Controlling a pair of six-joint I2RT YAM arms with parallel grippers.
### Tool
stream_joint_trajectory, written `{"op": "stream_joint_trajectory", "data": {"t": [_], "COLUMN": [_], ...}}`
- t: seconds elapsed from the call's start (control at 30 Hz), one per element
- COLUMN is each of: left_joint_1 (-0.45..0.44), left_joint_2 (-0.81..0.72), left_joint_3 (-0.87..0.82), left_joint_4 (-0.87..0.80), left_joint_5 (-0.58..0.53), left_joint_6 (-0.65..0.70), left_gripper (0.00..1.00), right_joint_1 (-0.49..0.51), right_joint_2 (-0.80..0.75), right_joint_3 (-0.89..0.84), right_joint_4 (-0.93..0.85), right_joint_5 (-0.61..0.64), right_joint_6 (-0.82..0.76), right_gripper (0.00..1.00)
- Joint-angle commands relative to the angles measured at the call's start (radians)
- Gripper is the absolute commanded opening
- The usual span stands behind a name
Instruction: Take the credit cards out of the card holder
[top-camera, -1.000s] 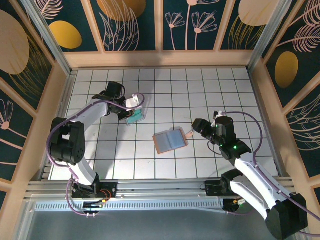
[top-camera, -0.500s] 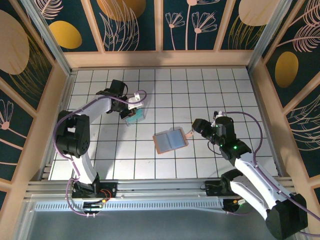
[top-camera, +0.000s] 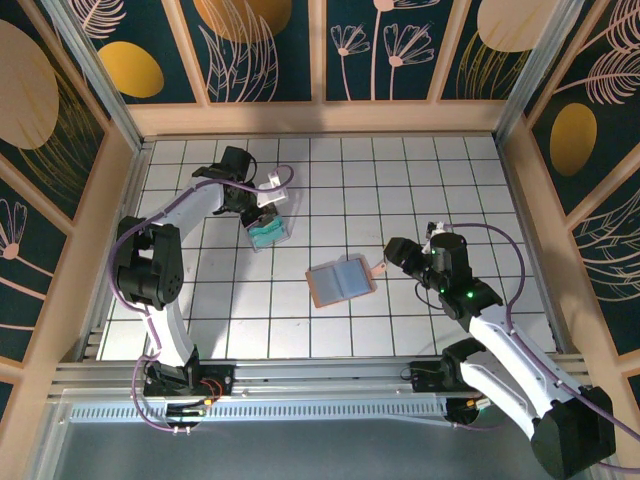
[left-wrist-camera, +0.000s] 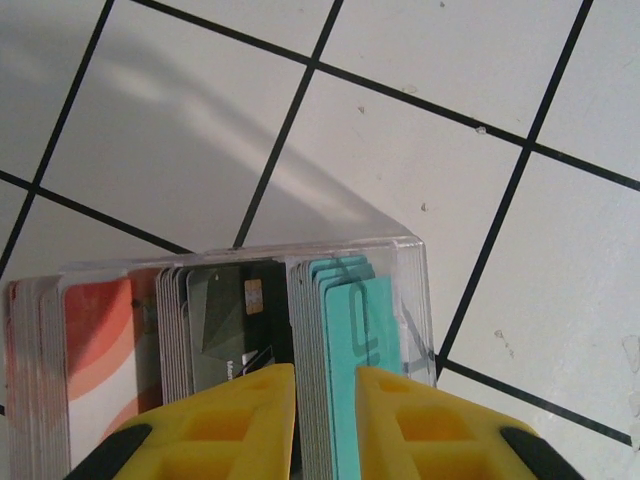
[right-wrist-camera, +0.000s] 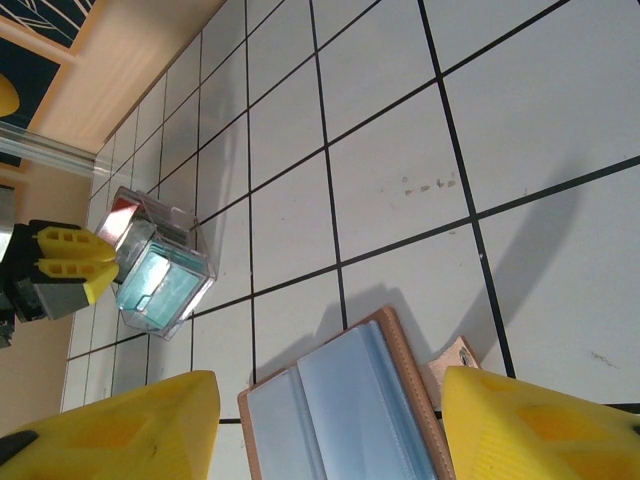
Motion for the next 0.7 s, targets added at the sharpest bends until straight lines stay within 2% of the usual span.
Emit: {"op": "stream_joint_trajectory", "data": {"t": [0.0,0.27,0.4,0.47,0.53,0.67], "left_joint_1": [0.012,0.014,0.012,0.012,0.012,0.012], "left_joint_2": [0.016,-0.085,-0.192,-0.247,-0.312,-0.452], "left_joint_3": [0.012,-0.014,-0.068,-0.11,-0.169,-0.333], "left_joint_4": [-0.055,0.006,0.136,0.219,0.312,0.534], "left_joint_5": [-0.003,-0.028,-0.108,-0.148,-0.194,-0.335], "left_joint_6": [-0.017,-0.073,-0.205,-0.299,-0.403,-0.606], "left_gripper": [0.23,0.23,0.25,0.38,0.43,0.77], "right_joint_1": [0.001,0.0,-0.001,-0.001,-0.001,-0.007], "right_joint_2": [-0.005,-0.001,-0.006,-0.014,-0.021,-0.039], "right_joint_3": [-0.003,0.019,0.035,0.04,0.05,0.079], "right_joint_4": [0.012,-0.003,-0.039,-0.055,-0.074,-0.125], "right_joint_5": [0.001,0.023,0.065,0.093,0.124,0.203], "right_joint_6": [0.013,-0.007,-0.027,-0.038,-0.051,-0.089], "right_gripper": [0.6,0.61,0.62,0.64,0.66,0.71]}}
